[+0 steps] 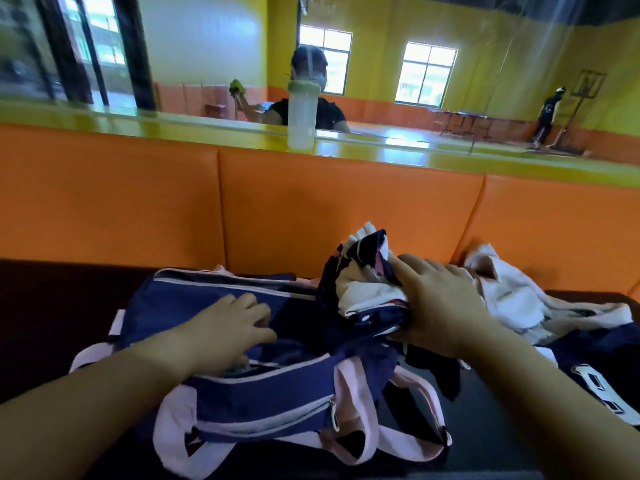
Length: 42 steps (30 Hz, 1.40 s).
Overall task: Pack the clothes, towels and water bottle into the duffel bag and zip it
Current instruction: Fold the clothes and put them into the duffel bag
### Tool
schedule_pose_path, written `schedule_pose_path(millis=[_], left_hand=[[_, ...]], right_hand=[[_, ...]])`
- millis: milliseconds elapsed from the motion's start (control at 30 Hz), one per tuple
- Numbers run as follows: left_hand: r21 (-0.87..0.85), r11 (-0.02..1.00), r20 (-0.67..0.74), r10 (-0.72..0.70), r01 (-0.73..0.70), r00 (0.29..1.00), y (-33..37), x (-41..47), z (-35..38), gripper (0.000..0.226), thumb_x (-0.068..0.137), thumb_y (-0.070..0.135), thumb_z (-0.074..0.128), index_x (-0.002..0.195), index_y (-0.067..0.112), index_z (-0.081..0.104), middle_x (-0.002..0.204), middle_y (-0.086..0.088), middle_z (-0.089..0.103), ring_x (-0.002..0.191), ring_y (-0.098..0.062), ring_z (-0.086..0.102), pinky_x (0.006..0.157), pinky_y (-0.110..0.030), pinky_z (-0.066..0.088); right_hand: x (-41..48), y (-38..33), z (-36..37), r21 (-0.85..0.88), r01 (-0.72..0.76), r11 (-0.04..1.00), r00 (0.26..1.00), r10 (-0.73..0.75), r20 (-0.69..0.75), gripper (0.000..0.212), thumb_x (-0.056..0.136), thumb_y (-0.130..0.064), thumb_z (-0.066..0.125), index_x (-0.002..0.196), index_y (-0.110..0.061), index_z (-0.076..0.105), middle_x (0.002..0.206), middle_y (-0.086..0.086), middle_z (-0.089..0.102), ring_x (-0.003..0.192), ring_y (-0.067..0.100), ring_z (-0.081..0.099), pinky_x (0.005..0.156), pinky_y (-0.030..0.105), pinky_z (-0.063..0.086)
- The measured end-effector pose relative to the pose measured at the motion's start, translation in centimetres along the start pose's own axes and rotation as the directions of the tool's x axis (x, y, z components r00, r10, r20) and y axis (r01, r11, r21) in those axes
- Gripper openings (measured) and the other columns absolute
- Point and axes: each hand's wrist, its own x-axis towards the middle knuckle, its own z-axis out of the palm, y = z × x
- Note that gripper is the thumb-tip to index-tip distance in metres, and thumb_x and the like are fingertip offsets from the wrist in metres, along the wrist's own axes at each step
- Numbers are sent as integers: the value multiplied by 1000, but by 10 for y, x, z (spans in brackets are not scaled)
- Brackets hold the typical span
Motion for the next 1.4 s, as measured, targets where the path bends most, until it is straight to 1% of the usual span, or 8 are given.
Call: schedule_pose_path(millis=[100, 233, 367, 500, 733, 1033, 1267, 1400], left_hand=[[72, 997, 214, -51, 36, 976, 0, 12, 0, 48, 92, 20, 48, 138, 27, 34, 136, -4, 38, 117, -29, 41, 84, -39, 32], [5, 996, 271, -92, 94, 958, -10, 16, 12, 48, 92, 2, 41, 134, 25, 36, 123, -6, 50, 105, -31, 53, 74, -40, 36], [-65, 993, 246, -83, 102, 966, -20, 19, 11, 39, 91, 4, 44, 123, 25, 47, 112, -5, 48, 98, -27, 51, 66, -39, 35], [-229, 964, 94, -117, 136, 989, -44, 25, 4, 4, 90, 18, 50, 86, 19, 49, 84, 2, 42, 75, -19, 42, 66, -33, 36], [-425, 863, 32, -286, 272, 958, -78, 37, -25, 35, 94, 21, 51, 128, 20, 53, 120, 2, 41, 91, -19, 49, 79, -37, 45], [-619, 762, -43, -275, 190, 960, -91, 35, -48, 46, 89, 5, 56, 131, 26, 54, 110, 12, 43, 96, -12, 48, 89, -33, 43], [-661, 732, -23, -236, 162, 971, -95, 29, -57, 49, 92, 8, 55, 134, 31, 49, 113, 13, 43, 91, 1, 45, 77, -14, 36], [-657, 734, -38, -264, 175, 964, -101, 25, -52, 48, 91, 6, 56, 133, 30, 51, 110, 15, 42, 87, 3, 44, 72, -13, 34]], right_hand=[[10, -10, 7, -16, 60, 998, 998, -60, -26, 87, 44, -61, 69, 120, -26, 45, 98, -1, 63, 82, 29, 64, 63, 36, 42], [14, -18, 20, -1, 123, 992, 992, -123, -10, 81, 48, -57, 64, 122, -27, 49, 99, -1, 63, 84, 29, 63, 65, 40, 46], [15, -21, 25, -5, 164, 986, 986, -164, 17, 76, 52, -59, 57, 121, -28, 49, 99, -2, 62, 85, 28, 61, 67, 39, 46], [17, -23, 26, -13, 225, 974, 974, -224, 12, 76, 55, -56, 61, 125, -27, 48, 105, 1, 63, 89, 29, 61, 71, 40, 47], [29, -40, 10, -22, 502, 865, 865, -501, 25, 92, 47, -35, 71, 132, -24, 39, 125, 6, 58, 108, 30, 58, 84, 43, 48], [61, -106, 16, 181, 699, 691, 684, -721, 113, 89, 61, -12, 77, 141, -12, 38, 138, 18, 47, 123, 39, 44, 99, 56, 34], [66, -146, 48, 172, 599, 782, 766, -623, 160, 96, 71, -13, 73, 147, -4, 15, 145, 25, 33, 128, 43, 35, 104, 60, 27], [55, -151, 68, 86, 542, 836, 821, -549, 159, 100, 65, -26, 76, 140, -4, 13, 129, 23, 49, 107, 41, 54, 84, 51, 49]])
